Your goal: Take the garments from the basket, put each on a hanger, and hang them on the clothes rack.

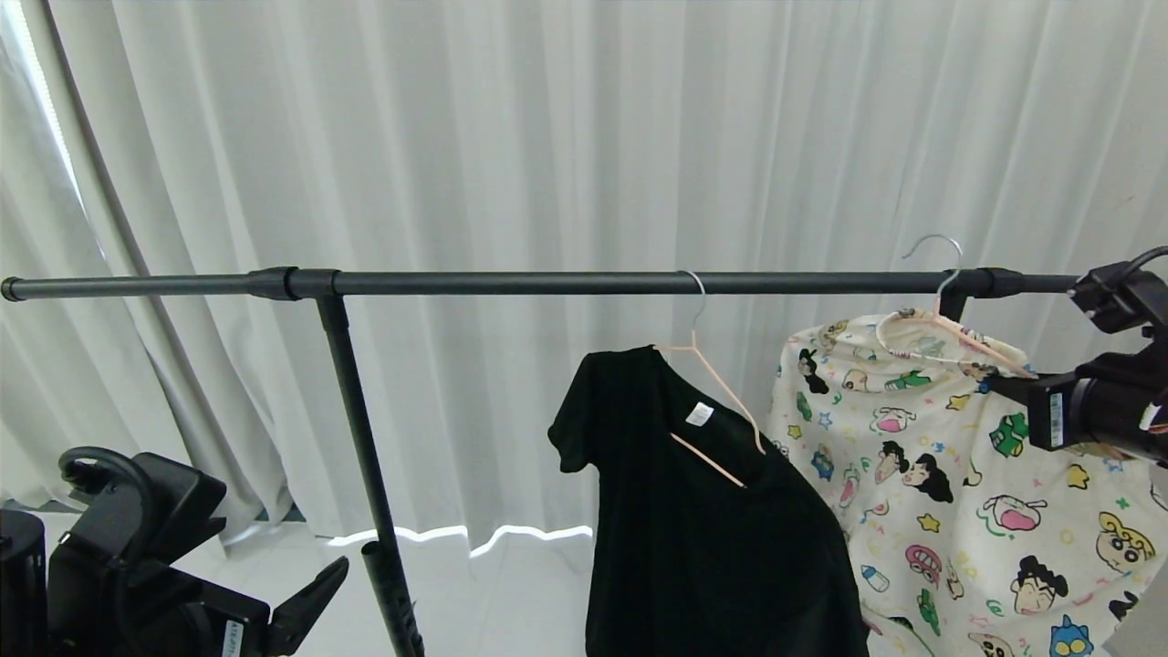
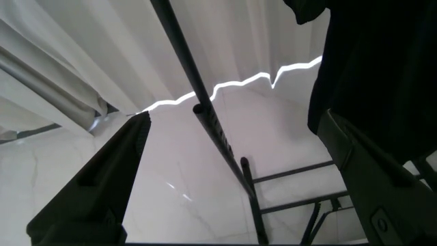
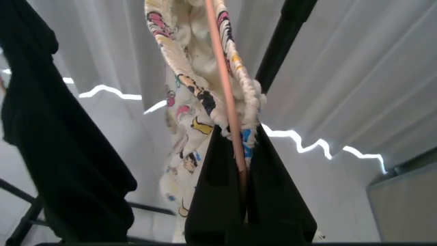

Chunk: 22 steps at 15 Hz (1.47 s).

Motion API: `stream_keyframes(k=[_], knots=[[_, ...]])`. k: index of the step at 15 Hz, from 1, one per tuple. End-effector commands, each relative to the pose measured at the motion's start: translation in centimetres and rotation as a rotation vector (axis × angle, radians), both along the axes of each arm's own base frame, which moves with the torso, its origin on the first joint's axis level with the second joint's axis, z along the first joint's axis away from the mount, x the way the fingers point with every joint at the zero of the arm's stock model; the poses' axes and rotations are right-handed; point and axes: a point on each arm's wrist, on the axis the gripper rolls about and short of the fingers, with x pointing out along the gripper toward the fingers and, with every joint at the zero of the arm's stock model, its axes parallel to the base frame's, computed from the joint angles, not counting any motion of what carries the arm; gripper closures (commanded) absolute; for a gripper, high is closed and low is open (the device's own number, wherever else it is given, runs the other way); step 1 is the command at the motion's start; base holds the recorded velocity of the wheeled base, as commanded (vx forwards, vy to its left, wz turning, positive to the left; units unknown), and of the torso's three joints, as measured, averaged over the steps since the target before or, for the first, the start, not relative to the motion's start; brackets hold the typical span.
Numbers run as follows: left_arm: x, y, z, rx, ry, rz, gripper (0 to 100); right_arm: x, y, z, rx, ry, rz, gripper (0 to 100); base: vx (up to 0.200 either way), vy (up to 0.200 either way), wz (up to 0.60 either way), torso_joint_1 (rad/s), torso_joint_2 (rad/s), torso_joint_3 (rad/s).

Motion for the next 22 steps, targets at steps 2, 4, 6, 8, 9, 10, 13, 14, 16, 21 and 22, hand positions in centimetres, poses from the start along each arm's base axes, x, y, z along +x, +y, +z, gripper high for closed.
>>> stream_keyframes(k=[2, 4, 6, 8, 9, 10, 13, 14, 16, 21, 22], knots=[[0.1, 0.0, 0.0, 0.0, -0.001, 0.001, 0, 2.5, 0.1, -1.1, -0.004, 0.048, -0.002, 100, 0.0, 0.0, 0.0, 0.0, 0.0, 0.0], [0.0, 0.0, 0.0, 0.001, 0.002, 0.001, 0, 4.4, 0.2, -1.5, -0.005, 0.057, -0.002, 100, 0.0, 0.0, 0.0, 0.0, 0.0, 0.0], [0.0, 0.0, -0.1, 0.001, 0.004, 0.001, 0, 5.3, 0.3, -2.1, -0.007, 0.053, -0.003, 100, 0.0, 0.0, 0.0, 0.0, 0.0, 0.0], [0.0, 0.0, -0.1, 0.001, 0.004, 0.001, 0, 5.4, 0.4, -2.3, -0.008, 0.063, 0.0, 100, 0.0, 0.0, 0.0, 0.0, 0.0, 0.0], [0.0, 0.0, -0.1, 0.002, 0.005, 0.001, 0, 5.4, 0.4, -2.4, -0.006, 0.066, 0.001, 100, 0.0, 0.0, 0.0, 0.0, 0.0, 0.0], [0.0, 0.0, -0.1, 0.002, 0.005, 0.001, 0, 5.5, 0.4, -2.5, -0.006, 0.068, 0.001, 100, 0.0, 0.0, 0.0, 0.0, 0.0, 0.0], [0.0, 0.0, -0.1, 0.002, 0.005, 0.001, 0, 5.6, 0.4, -2.6, -0.007, 0.072, 0.001, 100, 0.0, 0.0, 0.0, 0.0, 0.0, 0.0], [0.0, 0.0, -0.1, 0.003, 0.005, 0.0, 0, 5.6, 0.5, -2.6, -0.005, 0.073, 0.004, 100, 0.0, 0.0, 0.0, 0.0, 0.0, 0.0], [0.0, 0.0, -0.1, 0.003, 0.005, 0.0, 0, 5.6, 0.6, -2.6, -0.002, 0.07, 0.008, 0, 0.0, 0.0, 0.0, 0.0, 0.0, 0.0], [-0.1, 0.1, -0.3, 0.002, 0.01, 0.003, 0, 4.0, 0.5, -0.6, 0.004, 0.0, 0.008, 0, 0.0, 0.0, 0.0, 0.0, 0.0, 0.0], [-0.1, 0.1, -0.4, 0.001, 0.014, 0.008, 0, 2.9, 0.5, 0.1, 0.009, -0.024, 0.012, 0, 0.0, 0.0, 0.0, 0.0, 0.0, 0.0]])
